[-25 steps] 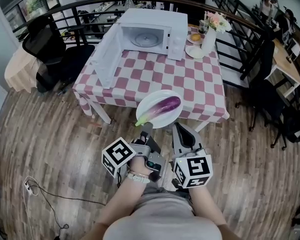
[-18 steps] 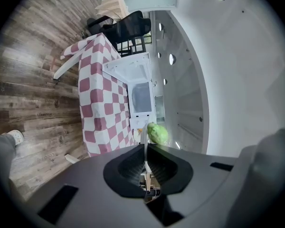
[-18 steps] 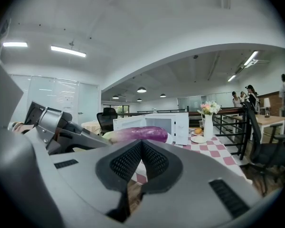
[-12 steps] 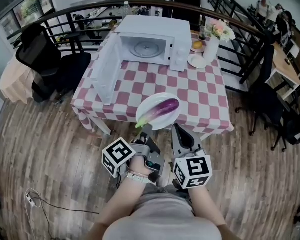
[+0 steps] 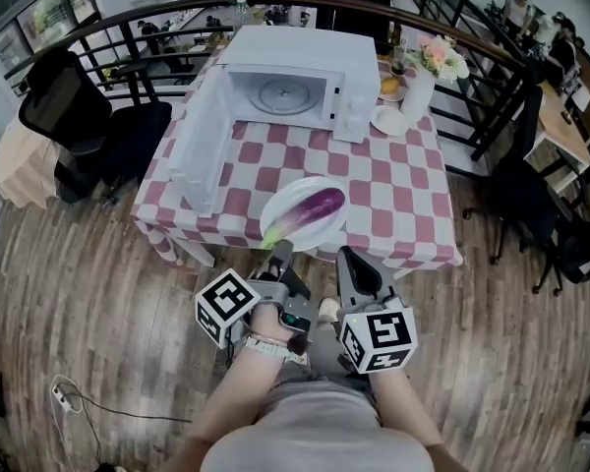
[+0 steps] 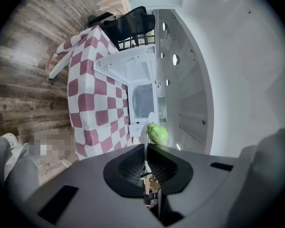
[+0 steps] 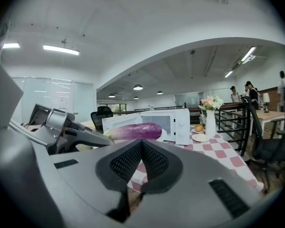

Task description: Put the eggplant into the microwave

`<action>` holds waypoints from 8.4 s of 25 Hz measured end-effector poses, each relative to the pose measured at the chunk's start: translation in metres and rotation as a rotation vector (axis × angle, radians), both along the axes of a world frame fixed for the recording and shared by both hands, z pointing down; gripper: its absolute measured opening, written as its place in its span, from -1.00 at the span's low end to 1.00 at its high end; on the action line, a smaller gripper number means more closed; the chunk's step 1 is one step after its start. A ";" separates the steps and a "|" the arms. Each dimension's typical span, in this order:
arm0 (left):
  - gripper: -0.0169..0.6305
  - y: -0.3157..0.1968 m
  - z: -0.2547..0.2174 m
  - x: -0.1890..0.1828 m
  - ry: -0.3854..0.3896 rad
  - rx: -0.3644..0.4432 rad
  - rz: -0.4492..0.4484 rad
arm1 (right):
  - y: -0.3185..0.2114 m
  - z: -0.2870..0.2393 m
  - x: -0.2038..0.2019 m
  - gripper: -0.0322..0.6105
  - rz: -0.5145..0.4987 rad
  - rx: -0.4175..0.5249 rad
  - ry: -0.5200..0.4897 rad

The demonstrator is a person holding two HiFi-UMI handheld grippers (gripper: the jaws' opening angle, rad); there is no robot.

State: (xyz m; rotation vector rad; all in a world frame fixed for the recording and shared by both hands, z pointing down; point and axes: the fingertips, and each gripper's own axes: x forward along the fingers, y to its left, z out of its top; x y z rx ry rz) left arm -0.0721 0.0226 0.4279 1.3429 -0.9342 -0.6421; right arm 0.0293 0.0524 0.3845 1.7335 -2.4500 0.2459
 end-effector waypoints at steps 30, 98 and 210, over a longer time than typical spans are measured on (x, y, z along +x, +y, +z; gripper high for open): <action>-0.89 -0.215 0.029 0.026 0.001 -0.035 -0.173 | -0.235 0.016 0.031 -0.82 -0.200 -0.030 -0.037; -0.89 -0.455 0.149 -0.008 0.003 -0.151 -0.166 | -0.401 0.110 -0.012 -0.82 -0.195 -0.168 0.034; -0.94 -0.362 -0.028 0.038 -0.437 0.570 0.068 | -0.361 0.031 0.010 -0.82 -0.162 0.004 -0.054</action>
